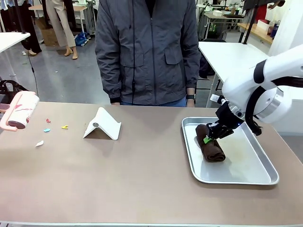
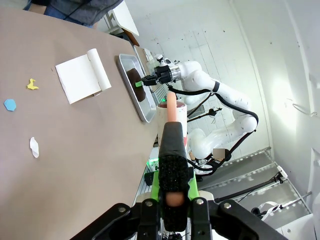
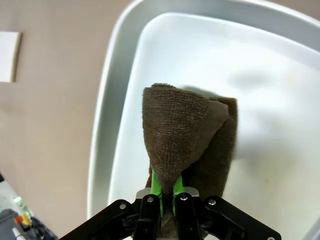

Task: Clean the surface of the table.
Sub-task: If a person points to the right, clean the right side of the table with your right hand, and if they point to the left, clean the left side with your left hand.

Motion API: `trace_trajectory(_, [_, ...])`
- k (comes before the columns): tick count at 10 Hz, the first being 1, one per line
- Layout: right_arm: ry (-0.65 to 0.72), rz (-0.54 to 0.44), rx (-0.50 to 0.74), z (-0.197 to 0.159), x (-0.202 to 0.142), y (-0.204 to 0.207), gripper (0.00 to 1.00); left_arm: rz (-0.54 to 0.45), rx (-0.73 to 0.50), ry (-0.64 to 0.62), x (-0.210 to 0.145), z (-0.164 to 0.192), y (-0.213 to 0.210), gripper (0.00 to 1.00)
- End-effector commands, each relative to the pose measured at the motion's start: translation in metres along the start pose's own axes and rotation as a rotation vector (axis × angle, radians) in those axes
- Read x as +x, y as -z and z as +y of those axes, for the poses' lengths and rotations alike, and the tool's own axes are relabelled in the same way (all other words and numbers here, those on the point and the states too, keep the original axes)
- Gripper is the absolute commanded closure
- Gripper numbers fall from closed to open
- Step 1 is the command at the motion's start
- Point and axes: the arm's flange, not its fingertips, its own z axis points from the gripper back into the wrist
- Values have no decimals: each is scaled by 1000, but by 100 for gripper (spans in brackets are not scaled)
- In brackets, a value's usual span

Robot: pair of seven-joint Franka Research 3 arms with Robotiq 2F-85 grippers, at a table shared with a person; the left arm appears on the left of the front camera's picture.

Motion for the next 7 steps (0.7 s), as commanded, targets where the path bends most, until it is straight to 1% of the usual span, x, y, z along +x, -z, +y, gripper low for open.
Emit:
trace_trajectory(1, [19,9,-108,-2,4,0,91,-6,-1,-9,-2,-7,4,100])
trace_trajectory(2, [30,-4,-166,-6,4,-1,91,-6,-1,-9,-2,-7,4,100])
trace_trajectory(3, [50,-21,-196,-11,4,-3,91,-6,-1,-9,-2,-7,4,100])
trace_trajectory(7, [145,-37,-286,-48,-3,-17,91,-6,-1,-9,-2,-7,4,100])
